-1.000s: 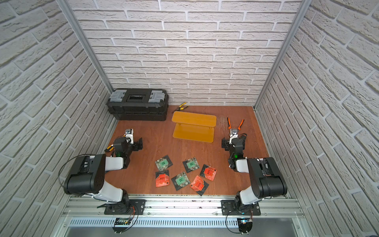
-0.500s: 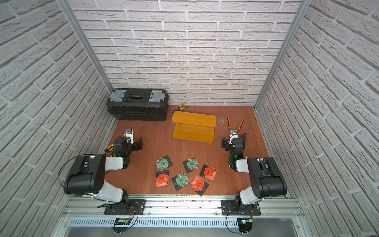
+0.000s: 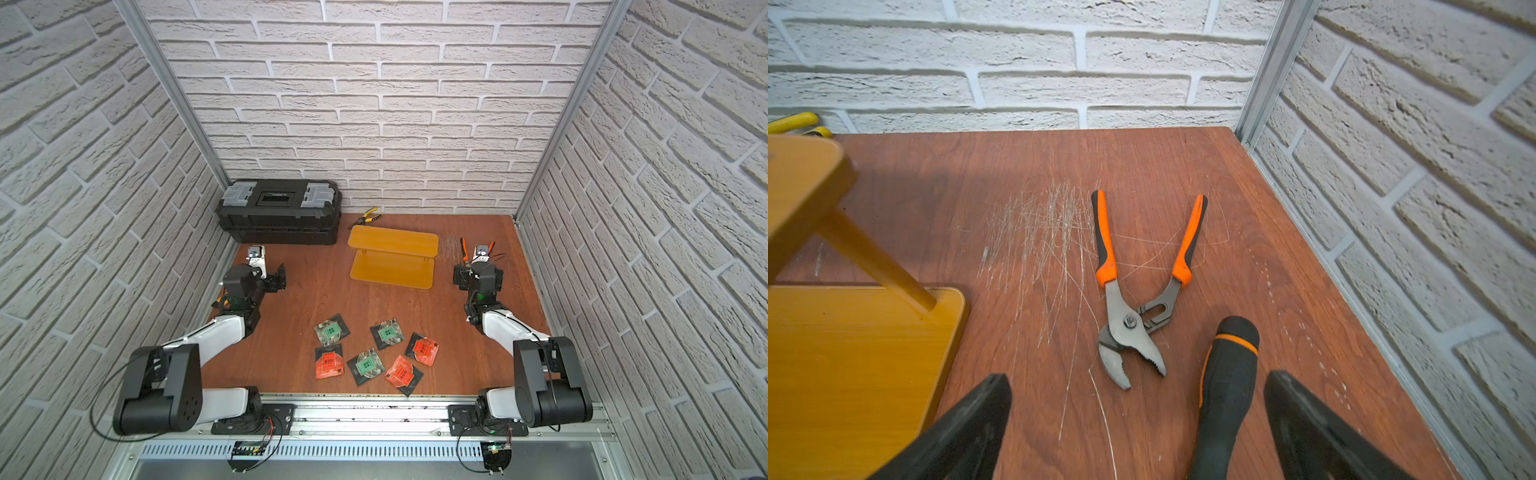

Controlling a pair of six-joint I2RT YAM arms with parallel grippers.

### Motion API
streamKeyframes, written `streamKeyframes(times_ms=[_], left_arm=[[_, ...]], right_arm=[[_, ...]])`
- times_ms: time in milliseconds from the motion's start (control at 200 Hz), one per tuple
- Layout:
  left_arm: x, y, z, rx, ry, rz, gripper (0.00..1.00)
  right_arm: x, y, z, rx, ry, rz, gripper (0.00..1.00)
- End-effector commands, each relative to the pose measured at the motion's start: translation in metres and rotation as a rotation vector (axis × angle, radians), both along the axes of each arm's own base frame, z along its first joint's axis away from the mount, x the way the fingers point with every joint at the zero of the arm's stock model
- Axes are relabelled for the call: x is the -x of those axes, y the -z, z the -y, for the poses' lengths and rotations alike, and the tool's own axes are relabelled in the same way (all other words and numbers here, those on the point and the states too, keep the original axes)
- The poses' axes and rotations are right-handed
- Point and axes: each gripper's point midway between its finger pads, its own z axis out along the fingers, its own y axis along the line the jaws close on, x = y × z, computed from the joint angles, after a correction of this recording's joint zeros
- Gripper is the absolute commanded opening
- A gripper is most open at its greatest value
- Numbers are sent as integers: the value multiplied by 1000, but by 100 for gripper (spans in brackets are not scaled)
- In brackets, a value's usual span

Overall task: Place the tea bags on the shelf by color
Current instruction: Pick up the tea bag from the center of the board.

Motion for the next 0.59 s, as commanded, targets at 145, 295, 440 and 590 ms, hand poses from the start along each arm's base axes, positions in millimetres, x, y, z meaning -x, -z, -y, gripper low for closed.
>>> streamKeyframes(times_ms=[145, 295, 440, 590], left_arm=[[21, -9, -24, 327, -178, -46, 98], [34, 2, -42, 608, -261, -89, 99], [37, 8, -19, 749, -118, -148, 98], [54, 5, 16, 759, 34, -158, 99]], right_arm=[[32, -24, -10, -102, -7, -52, 99], [61, -49, -26, -221, -53, -38, 99], [84, -55, -54, -327, -182, -55, 99], [104, -60, -87, -406, -359, -98, 100]])
